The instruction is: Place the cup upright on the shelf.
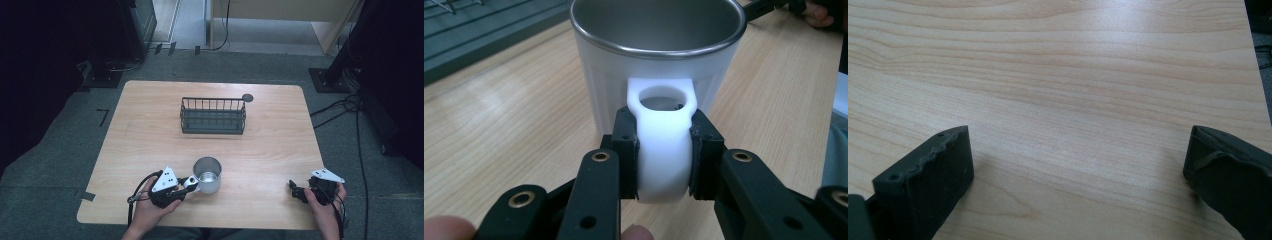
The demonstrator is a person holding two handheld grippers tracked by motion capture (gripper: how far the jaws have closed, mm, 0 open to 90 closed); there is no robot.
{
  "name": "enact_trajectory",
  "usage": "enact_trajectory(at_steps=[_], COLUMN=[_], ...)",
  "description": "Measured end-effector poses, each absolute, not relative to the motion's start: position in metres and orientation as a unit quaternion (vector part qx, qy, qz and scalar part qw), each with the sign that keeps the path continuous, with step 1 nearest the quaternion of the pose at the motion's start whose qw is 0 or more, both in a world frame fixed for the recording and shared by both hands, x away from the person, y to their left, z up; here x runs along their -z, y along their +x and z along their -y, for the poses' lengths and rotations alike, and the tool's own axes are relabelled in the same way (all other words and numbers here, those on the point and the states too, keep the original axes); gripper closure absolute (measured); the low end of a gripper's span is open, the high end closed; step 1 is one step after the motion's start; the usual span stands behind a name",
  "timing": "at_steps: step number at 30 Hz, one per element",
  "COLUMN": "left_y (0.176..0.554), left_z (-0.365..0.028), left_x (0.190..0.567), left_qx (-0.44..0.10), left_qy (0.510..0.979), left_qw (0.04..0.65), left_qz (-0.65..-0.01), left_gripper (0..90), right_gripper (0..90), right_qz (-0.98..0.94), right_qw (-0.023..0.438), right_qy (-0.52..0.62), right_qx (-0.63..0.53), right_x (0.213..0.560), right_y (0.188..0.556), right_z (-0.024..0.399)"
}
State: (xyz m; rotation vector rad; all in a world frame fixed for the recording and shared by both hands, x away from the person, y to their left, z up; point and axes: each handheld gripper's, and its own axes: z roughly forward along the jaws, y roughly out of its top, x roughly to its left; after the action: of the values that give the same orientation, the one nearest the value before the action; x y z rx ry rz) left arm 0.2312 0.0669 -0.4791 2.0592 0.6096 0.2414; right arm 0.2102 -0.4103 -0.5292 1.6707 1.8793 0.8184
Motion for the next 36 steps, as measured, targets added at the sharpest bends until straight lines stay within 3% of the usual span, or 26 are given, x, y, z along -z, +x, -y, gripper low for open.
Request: enact_trajectory(at_steps=[20, 36], left_y=[0.248, 0.285], left_z=[-0.075, -0.094], left_x=[0.461, 0.427], left_qx=[-0.093, -0.123], left_qy=[0.829, 0.821], left_qw=[0.484, 0.502], left_qz=[-0.264, -0.243], left_gripper=[72.7, 72.7], right_gripper=[0.0, 0.0], right_qz=[-0.689, -0.688], right_qw=[0.246, 0.246], right_qy=[0.613, 0.613], right_qx=[-0.300, -0.300], right_x=[0.529, 0.529], right_y=[0.210, 0.210], right_z=[0.410, 0.410])
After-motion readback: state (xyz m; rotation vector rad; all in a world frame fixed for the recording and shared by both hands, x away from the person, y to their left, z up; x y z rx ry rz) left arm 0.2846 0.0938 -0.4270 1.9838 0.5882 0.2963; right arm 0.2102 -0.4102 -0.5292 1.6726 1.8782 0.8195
